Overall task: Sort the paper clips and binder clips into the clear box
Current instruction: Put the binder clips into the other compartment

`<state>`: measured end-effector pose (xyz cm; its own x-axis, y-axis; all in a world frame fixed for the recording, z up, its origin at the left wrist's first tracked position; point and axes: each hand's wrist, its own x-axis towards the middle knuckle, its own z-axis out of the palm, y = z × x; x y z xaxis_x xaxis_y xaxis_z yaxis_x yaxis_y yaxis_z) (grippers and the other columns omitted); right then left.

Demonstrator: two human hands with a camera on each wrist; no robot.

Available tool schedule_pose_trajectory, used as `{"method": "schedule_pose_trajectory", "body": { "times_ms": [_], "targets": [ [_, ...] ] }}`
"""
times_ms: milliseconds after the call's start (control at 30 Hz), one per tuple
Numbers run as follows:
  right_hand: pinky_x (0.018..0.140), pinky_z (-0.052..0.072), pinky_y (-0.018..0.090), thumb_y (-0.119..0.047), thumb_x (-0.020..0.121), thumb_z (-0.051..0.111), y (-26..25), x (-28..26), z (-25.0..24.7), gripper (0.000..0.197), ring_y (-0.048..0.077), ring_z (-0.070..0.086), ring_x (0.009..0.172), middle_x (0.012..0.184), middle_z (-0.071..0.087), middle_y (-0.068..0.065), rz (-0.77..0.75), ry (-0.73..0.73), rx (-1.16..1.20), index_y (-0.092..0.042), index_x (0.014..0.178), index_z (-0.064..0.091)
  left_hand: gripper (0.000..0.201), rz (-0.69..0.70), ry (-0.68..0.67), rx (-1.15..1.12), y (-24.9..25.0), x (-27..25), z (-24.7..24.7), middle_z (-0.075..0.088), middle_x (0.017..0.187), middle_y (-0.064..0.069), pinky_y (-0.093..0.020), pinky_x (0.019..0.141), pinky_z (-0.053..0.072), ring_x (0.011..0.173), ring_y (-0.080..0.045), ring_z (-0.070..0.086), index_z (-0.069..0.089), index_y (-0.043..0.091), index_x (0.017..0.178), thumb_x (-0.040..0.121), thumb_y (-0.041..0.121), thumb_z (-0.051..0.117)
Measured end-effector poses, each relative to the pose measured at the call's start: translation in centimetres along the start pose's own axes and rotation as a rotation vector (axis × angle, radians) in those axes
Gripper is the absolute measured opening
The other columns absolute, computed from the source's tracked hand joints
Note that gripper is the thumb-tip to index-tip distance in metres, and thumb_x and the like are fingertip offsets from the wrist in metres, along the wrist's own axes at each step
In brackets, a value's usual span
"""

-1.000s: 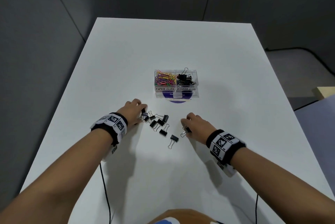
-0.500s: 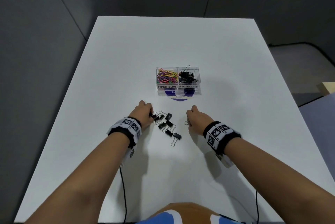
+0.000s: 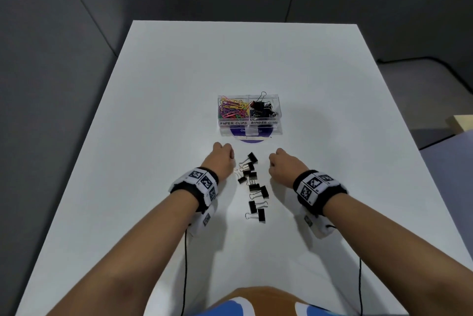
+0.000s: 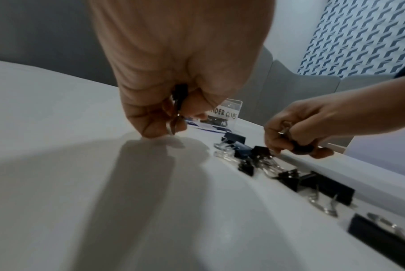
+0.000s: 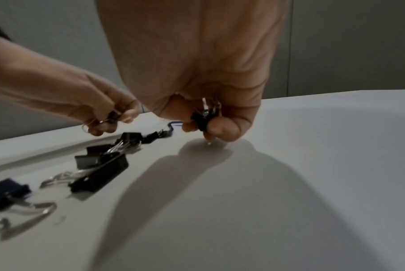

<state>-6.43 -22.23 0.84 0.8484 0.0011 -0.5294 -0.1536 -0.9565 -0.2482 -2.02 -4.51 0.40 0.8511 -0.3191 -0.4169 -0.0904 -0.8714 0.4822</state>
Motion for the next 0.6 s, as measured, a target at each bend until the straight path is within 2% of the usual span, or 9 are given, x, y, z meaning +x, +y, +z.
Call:
{"method": "schedule_pose_trajectory", "body": {
  "times_ms": [100,167,233,300,367,433,500,600],
  "targets": [
    [0.067,0.035,0.031,-0.016,0.091,0.039,0.6,-0.8,-0.9,0.016,0.026,0.048,0.08,0.096,0.048,0.009,-0.001,0.049,0.011,-0.005,0.095,0.05,0.016,0.045,-0.1,0.038,-1.1,-0.2,-0.6,0.056,0.114,-0.013,-0.032,0.085,0.044,0.095,-0.03,0.057,0.053,0.01,0.094,0.091,0.003,0.038],
    [0.06,0.033,0.029,-0.015,0.093,0.039,0.7,-1.5,-1.3,0.013,0.025,0.047,0.075,0.088,0.051,0.01,-0.036,0.083,-0.003,-0.006,0.094,0.047,0.019,0.087,-0.151,0.043,-1.4,-0.6,-0.3,0.059,0.113,-0.009,-0.032,0.086,0.045,0.102,-0.029,0.059,0.053,0.015,0.094,0.09,0.003,0.039],
    [0.064,0.035,0.031,-0.016,0.097,0.036,0.5,-2.3,-1.1,0.021,0.028,0.054,0.078,0.093,0.062,0.017,-0.108,0.075,-0.03,-0.003,0.106,0.051,0.022,0.154,-0.179,0.091,-1.2,-1.3,0.1,0.053,0.118,-0.006,-0.034,0.087,0.046,0.101,-0.027,0.059,0.053,0.015,0.108,0.09,0.01,0.043],
    [0.071,0.04,0.033,-0.018,0.099,0.036,0.2,-3.0,-0.5,0.026,0.031,0.06,0.091,0.106,0.065,0.017,-0.184,0.062,-0.068,-0.005,0.115,0.052,0.033,0.234,-0.176,0.23,-0.9,-1.7,0.5,0.048,0.119,-0.003,-0.034,0.082,0.047,0.1,-0.026,0.059,0.048,0.018,0.121,0.089,0.022,0.05],
    [0.083,0.044,0.036,-0.019,0.099,0.038,-0.3,-3.5,0.3,0.029,0.03,0.059,0.104,0.117,0.062,0.014,-0.221,0.037,-0.107,-0.009,0.123,0.05,0.039,0.301,-0.143,0.36,-0.6,-1.9,0.8,0.049,0.118,-0.003,-0.033,0.079,0.047,0.099,-0.025,0.059,0.047,0.02,0.122,0.086,0.033,0.055],
    [0.09,0.043,0.036,-0.022,0.097,0.044,-0.6,-3.9,1.1,0.034,0.029,0.056,0.112,0.124,0.058,0.014,-0.22,-0.044,-0.124,-0.011,0.129,0.046,0.037,0.314,-0.116,0.396,-0.5,-1.7,1.2,0.05,0.119,-0.003,-0.033,0.078,0.046,0.101,-0.024,0.058,0.049,0.02,0.12,0.087,0.036,0.057],
    [0.088,0.044,0.038,-0.022,0.094,0.051,-0.7,-4.1,1.8,0.037,0.032,0.056,0.109,0.123,0.056,0.015,-0.211,-0.109,-0.124,-0.009,0.128,0.045,0.033,0.303,-0.089,0.375,-0.5,-1.6,1.6,0.049,0.12,-0.003,-0.032,0.076,0.045,0.102,-0.023,0.057,0.051,0.019,0.117,0.089,0.036,0.056],
    [0.079,0.046,0.04,-0.021,0.091,0.054,-0.7,-4.4,2.6,0.038,0.036,0.059,0.097,0.118,0.053,0.016,-0.194,-0.099,-0.125,-0.006,0.124,0.043,0.028,0.303,-0.046,0.304,-0.6,-1.7,1.9,0.047,0.122,-0.003,-0.03,0.073,0.043,0.1,-0.023,0.058,0.052,0.019,0.115,0.091,0.034,0.054]
  ]
}}
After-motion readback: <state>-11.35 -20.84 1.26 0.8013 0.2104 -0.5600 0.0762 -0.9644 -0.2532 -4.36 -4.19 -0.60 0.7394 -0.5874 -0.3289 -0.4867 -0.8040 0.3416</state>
